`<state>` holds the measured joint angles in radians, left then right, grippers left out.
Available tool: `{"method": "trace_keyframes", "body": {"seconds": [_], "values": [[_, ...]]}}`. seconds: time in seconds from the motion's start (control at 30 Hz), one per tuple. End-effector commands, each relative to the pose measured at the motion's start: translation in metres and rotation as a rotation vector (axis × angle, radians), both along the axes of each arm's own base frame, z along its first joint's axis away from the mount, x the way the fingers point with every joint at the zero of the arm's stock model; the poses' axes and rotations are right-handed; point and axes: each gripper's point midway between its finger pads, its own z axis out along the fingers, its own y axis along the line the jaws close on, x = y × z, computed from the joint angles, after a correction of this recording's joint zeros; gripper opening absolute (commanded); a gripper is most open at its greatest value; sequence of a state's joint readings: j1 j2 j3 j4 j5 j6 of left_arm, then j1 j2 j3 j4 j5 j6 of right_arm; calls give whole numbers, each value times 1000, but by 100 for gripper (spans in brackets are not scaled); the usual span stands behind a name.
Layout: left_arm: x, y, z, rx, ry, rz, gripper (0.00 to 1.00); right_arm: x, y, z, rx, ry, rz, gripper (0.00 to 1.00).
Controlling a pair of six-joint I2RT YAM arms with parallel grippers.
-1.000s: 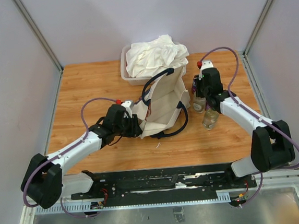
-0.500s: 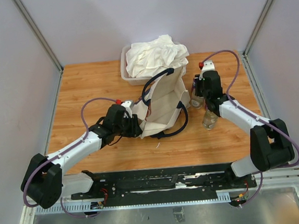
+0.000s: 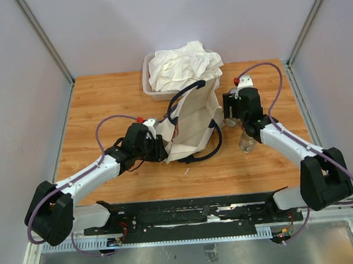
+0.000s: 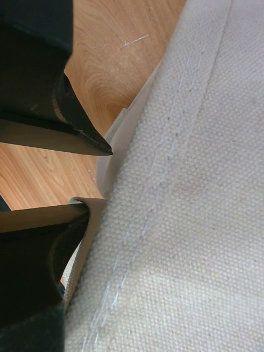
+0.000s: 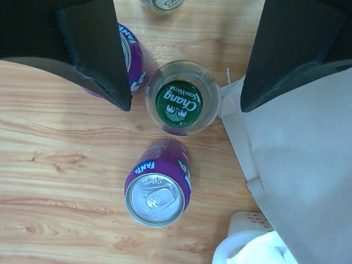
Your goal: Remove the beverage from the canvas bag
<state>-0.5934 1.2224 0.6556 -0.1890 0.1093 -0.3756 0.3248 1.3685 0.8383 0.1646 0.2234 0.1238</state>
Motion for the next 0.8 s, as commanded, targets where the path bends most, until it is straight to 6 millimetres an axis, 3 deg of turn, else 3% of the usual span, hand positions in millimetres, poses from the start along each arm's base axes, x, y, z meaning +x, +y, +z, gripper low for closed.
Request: {"method": "trace_keyframes", "body": {"seconds": [0.0, 0.23, 0.33, 0.4, 0.5, 0.77], "values": [[3, 7, -3, 43, -12, 16, 44, -1, 6, 51, -27, -104, 14, 79], [5, 7, 6, 21, -28, 43, 44, -23, 55, 144, -25, -281, 183, 65], [5, 6, 11, 6, -35, 48, 44, -34, 81, 171, 6, -315, 298, 56], [4, 7, 14, 2, -40, 54, 44, -40, 97, 179, 25, -305, 372, 52], [3, 10, 20, 0, -48, 66, 44, -48, 122, 176, 48, -272, 471, 46], [4, 20, 41, 2, -91, 111, 44, -60, 191, 120, 106, -104, 676, 46]]}}
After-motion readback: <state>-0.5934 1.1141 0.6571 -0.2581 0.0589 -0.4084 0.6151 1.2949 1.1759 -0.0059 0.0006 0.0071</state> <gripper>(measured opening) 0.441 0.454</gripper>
